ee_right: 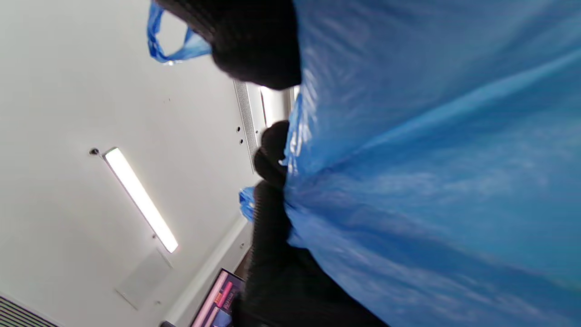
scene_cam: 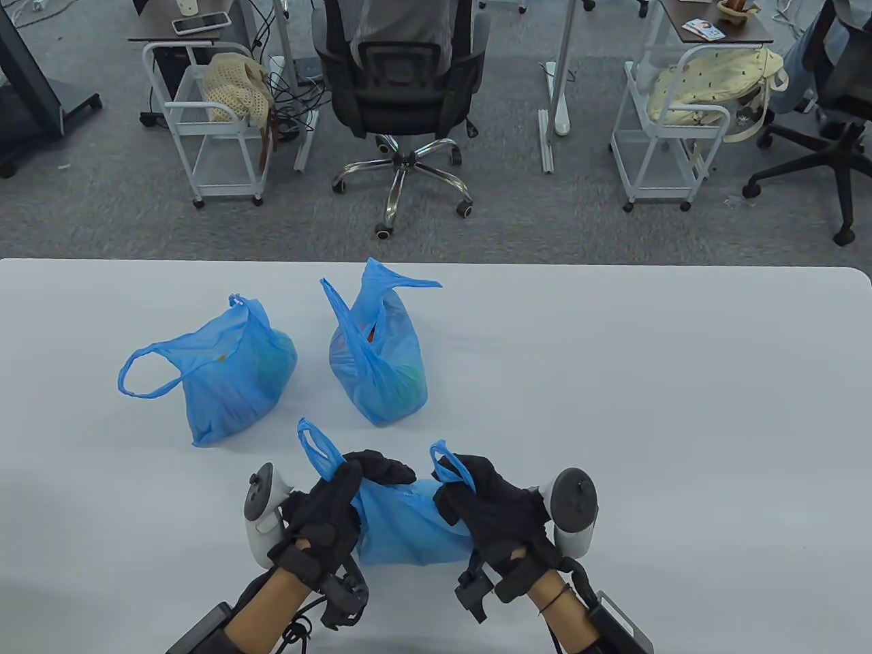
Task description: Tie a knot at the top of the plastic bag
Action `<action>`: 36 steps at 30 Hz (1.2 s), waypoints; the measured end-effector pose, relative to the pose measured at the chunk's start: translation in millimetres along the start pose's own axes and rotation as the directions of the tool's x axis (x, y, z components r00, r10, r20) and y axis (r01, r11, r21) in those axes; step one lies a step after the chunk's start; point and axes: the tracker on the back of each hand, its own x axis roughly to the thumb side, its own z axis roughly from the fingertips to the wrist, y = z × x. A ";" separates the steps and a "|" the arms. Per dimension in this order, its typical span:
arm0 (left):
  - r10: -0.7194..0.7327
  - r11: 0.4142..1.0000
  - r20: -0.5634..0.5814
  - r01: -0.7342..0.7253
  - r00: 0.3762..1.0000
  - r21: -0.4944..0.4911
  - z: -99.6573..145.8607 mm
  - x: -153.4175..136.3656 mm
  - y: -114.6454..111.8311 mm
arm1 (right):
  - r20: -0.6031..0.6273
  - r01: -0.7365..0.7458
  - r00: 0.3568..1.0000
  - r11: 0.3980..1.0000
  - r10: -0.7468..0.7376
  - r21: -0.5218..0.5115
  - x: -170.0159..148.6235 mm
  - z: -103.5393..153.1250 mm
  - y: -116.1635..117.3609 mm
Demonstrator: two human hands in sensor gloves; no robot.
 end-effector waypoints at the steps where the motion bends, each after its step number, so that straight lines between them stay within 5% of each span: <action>1: -0.002 1.000 -0.001 0.002 1.000 0.000 -0.3 0.0 -0.2 | 0.001 -0.024 1.000 1.000 0.024 0.001 -0.1 0.5 1.7; 6: -0.127 0.992 -0.017 0.128 0.992 0.008 -3.0 3.7 -2.9 | 0.054 -0.141 0.989 0.990 0.141 -0.008 6.0 2.2 7.2; 10: -0.382 0.923 -0.062 0.384 0.922 0.016 -2.6 4.3 -13.9 | 0.104 -0.252 0.962 0.968 0.252 -0.014 11.9 5.2 15.3; 18: -0.531 0.842 -0.067 0.516 0.845 -0.159 -5.2 11.3 -20.9 | 0.211 -0.368 0.906 0.929 0.367 -0.036 18.9 7.2 23.8; 22: -0.649 0.725 -0.002 0.617 0.761 -0.306 -6.3 15.8 -29.4 | 0.227 -0.465 0.856 0.884 0.464 -0.052 21.3 9.4 29.1; 26: -0.681 0.694 0.023 0.655 0.732 -0.299 -4.7 14.9 -37.4 | 0.266 -0.619 0.740 0.780 0.618 -0.092 30.1 12.5 34.0; 29: -0.675 0.717 0.014 0.661 0.738 -0.222 -3.1 13.5 -34.8 | 0.273 -0.723 0.637 0.682 0.721 -0.114 36.8 13.5 39.0; 31: -0.644 0.763 -0.024 0.640 0.765 -0.084 0.5 11.2 -32.1 | 0.259 -0.790 0.567 0.605 0.782 -0.099 38.6 14.3 43.6; 33: -0.599 0.800 -0.006 0.599 0.800 -0.015 0.4 8.7 -31.7 | 0.255 -0.796 0.561 0.598 0.787 -0.092 37.1 14.6 45.4; 36: -0.538 0.842 -0.020 0.537 0.843 -0.049 -0.7 7.3 -25.1 | 0.234 -0.728 0.657 0.684 0.717 -0.051 33.6 12.3 41.3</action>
